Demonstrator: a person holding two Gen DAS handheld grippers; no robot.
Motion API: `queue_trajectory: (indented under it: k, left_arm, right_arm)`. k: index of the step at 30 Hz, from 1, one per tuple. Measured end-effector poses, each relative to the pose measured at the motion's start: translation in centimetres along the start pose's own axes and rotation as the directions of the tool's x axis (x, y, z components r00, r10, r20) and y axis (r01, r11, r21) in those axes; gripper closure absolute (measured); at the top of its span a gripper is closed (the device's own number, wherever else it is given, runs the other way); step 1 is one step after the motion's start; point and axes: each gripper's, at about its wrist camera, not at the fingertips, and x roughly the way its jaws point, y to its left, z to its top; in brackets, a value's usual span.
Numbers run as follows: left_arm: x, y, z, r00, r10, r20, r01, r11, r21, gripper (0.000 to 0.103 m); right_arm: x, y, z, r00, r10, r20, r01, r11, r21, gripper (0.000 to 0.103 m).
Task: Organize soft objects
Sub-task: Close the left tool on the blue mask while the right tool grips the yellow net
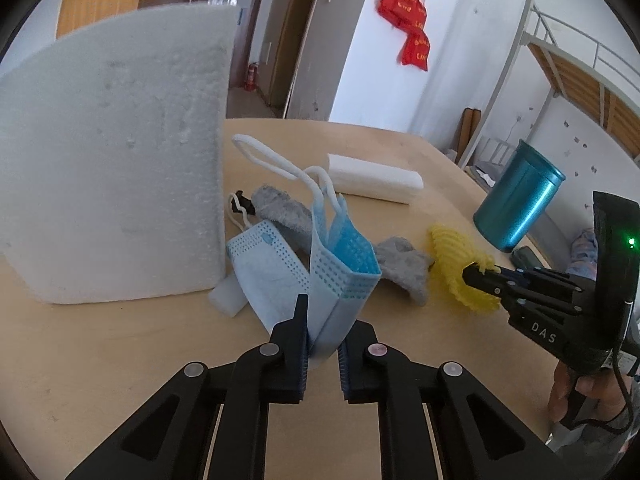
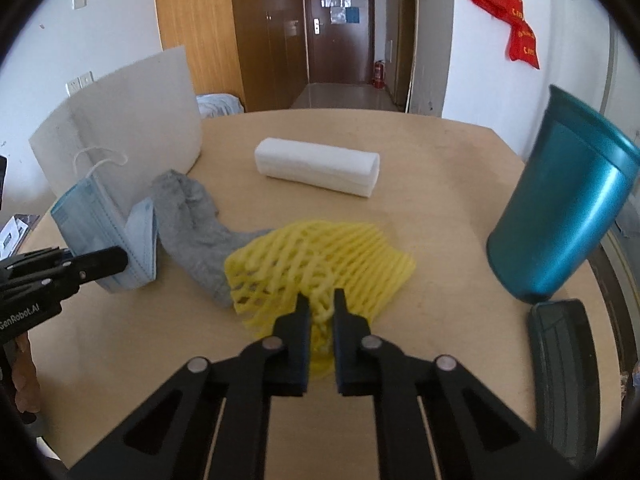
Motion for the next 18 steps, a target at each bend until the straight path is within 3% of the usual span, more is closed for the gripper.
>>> queue_trajectory:
  k: [7,18]
  left_arm:
    - [-3.0,-0.5,-0.5,0.998,0.012,0.068,-0.013,1.000,0.018,0.090]
    - [-5.2,-1.1,-1.5,0.996,0.009,0.090,-0.011,1.000,0.015,0.090]
  right_arm:
    - [-2.6,0.2,0.3,0.998,0.003,0.061,-0.004,1.000,0.010,0.091]
    - [-5.2,0.8,-0.5,0.993,0.013,0.115,-0.016,1.000,0.020,0.091]
